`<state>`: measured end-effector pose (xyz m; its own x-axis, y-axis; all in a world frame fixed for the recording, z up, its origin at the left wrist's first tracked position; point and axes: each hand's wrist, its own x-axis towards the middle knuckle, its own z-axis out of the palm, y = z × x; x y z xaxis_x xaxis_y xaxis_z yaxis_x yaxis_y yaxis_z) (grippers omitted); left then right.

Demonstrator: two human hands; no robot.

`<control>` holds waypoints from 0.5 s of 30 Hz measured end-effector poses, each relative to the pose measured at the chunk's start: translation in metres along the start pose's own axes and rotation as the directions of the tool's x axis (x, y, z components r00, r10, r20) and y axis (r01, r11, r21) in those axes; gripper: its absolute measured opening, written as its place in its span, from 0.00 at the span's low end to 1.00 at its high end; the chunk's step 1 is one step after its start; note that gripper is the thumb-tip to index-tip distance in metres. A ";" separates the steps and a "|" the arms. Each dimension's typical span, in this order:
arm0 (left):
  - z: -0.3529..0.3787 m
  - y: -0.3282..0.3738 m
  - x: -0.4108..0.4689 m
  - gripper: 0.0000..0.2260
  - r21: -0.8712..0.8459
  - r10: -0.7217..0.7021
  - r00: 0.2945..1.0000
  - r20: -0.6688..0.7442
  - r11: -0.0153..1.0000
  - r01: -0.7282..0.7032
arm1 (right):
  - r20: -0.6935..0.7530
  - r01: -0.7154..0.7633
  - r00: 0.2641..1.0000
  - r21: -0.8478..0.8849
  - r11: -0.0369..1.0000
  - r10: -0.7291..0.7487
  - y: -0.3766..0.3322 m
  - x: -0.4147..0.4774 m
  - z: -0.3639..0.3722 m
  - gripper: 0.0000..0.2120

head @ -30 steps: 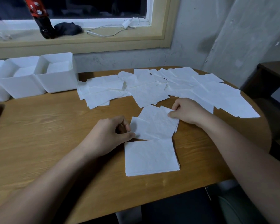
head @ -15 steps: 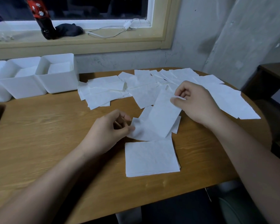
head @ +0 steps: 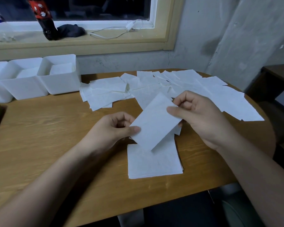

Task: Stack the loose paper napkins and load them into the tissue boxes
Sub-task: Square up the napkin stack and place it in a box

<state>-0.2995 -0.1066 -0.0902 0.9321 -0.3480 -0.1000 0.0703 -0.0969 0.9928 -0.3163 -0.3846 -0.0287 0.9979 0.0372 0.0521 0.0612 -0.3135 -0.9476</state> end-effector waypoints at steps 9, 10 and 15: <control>-0.007 0.005 0.000 0.08 0.165 -0.118 0.990 0.084 0.981 0.103 | 0.039 -0.201 0.978 -0.067 0.977 0.204 0.035 -0.040 -0.002 0.07; -0.008 0.006 -0.001 0.09 0.194 -0.134 0.986 0.096 0.974 0.114 | 0.050 -0.214 0.974 -0.090 0.973 0.219 0.037 -0.045 -0.003 0.07; -0.008 0.010 -0.004 0.10 0.373 -0.235 0.961 0.144 0.913 0.167 | 0.132 -0.266 0.948 -0.175 0.948 0.290 0.048 -0.064 -0.003 0.06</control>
<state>-0.2999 -0.0991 -0.0792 0.8284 -0.4458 -0.3390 0.0877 -0.4946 0.8647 -0.3770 -0.4047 -0.0766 0.9611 0.0695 -0.2673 -0.2041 -0.4731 -0.8570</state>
